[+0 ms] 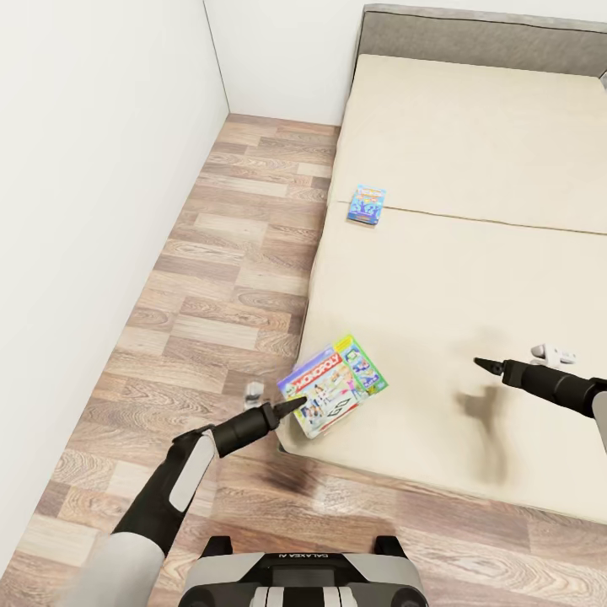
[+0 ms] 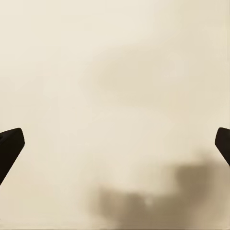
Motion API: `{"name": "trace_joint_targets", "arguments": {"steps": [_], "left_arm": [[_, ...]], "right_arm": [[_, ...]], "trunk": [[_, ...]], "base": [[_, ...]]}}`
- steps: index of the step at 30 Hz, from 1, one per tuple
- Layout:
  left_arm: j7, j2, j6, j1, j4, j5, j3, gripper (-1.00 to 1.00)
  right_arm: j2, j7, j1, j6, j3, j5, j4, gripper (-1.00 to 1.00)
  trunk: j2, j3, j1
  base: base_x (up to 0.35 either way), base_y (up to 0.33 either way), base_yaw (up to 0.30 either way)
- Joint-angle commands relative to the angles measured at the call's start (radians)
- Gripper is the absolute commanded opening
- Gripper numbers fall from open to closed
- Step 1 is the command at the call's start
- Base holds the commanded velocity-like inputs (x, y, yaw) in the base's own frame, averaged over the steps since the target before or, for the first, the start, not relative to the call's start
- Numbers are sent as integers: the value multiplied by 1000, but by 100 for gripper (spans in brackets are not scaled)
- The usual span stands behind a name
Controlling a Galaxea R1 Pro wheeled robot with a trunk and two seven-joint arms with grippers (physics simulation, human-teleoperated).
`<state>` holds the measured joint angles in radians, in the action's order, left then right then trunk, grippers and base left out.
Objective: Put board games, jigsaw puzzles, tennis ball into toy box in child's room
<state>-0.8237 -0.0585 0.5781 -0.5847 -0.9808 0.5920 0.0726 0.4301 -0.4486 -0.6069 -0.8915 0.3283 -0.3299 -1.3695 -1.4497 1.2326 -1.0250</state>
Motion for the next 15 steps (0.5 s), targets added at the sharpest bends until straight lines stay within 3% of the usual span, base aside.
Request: {"name": "trace_joint_targets", "arguments": {"steps": [1, 7, 15], "left_arm": [[1, 0, 7, 0, -1, 9, 0, -100], [31, 5, 57, 140, -118, 9, -18, -100], [52, 11, 89, 237, -237, 9, -63, -100]], "right_arm": [[0, -7, -1, -5, 1, 4, 0, 100], [8, -111, 1, -40, 2, 5, -10, 100], [12, -163, 2, -61, 3, 8, -21, 100]], "trunk": [[0, 0, 0], [0, 0, 0], [0, 0, 0]], "base": [[0, 0, 0], [0, 0, 0], [0, 0, 0]]}}
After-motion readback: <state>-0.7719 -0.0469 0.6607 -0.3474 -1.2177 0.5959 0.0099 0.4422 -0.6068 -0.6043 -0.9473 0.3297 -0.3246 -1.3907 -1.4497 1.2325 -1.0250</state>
